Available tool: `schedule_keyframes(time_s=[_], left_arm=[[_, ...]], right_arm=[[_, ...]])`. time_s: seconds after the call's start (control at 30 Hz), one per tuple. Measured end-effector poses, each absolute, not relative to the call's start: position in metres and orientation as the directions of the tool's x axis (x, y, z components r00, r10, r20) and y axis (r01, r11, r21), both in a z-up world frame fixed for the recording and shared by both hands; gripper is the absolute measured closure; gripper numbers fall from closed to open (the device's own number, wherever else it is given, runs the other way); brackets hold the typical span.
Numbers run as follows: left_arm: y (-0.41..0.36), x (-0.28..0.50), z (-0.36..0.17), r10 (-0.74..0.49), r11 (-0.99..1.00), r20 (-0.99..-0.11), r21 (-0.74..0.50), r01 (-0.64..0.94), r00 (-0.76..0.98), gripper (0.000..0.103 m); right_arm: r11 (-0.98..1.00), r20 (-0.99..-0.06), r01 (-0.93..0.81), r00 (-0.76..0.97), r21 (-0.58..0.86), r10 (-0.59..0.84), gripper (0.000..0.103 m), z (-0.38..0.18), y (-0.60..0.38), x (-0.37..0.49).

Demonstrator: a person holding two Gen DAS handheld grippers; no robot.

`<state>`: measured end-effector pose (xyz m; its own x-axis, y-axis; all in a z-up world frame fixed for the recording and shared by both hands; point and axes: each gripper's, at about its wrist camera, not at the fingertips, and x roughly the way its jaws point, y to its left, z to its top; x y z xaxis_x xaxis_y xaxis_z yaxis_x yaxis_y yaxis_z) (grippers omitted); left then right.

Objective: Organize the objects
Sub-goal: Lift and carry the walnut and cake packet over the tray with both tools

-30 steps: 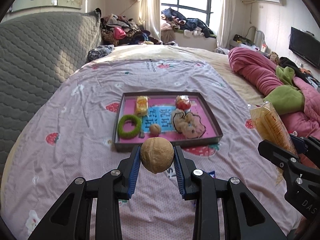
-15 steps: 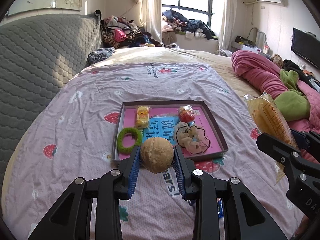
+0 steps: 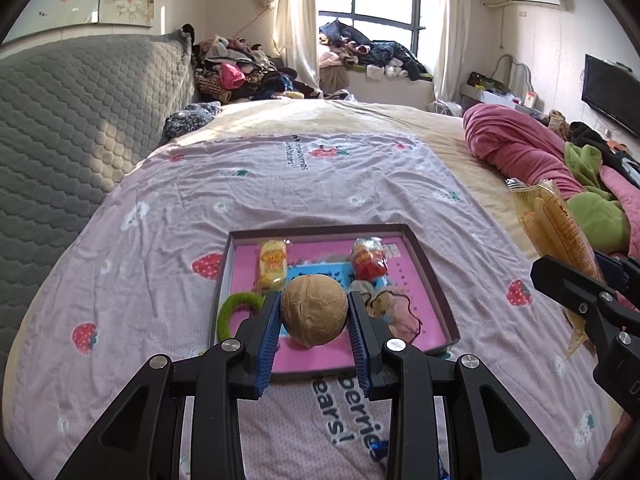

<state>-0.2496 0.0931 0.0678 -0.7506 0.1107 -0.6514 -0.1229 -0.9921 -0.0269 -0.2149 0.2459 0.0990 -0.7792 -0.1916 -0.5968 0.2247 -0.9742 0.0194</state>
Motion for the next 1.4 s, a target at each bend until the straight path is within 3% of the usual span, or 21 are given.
schedule_keyframes(time_s=[0.63, 1.13, 1.4], left_arm=[[0.116, -0.314, 0.086, 0.099, -0.991, -0.638, 0.004, -0.132, -0.763, 0.069], [0.129, -0.378, -0.02, 0.077, -0.989, -0.729, 0.031, -0.146, -0.68, 0.069], [0.126, -0.39, -0.053, 0.071, -0.989, -0.76, 0.031, -0.145, -0.646, 0.069]], right_arm=[[-0.974, -0.557, 0.227, -0.812, -0.026, -0.174, 0.062, 0.12, 0.249, -0.268], [-0.975, -0.688, 0.223, -0.704, 0.021, -0.176, 0.062, -0.002, 0.255, -0.338], [-0.974, -0.715, 0.226, -0.677, 0.024, -0.174, 0.062, -0.038, 0.251, -0.349]])
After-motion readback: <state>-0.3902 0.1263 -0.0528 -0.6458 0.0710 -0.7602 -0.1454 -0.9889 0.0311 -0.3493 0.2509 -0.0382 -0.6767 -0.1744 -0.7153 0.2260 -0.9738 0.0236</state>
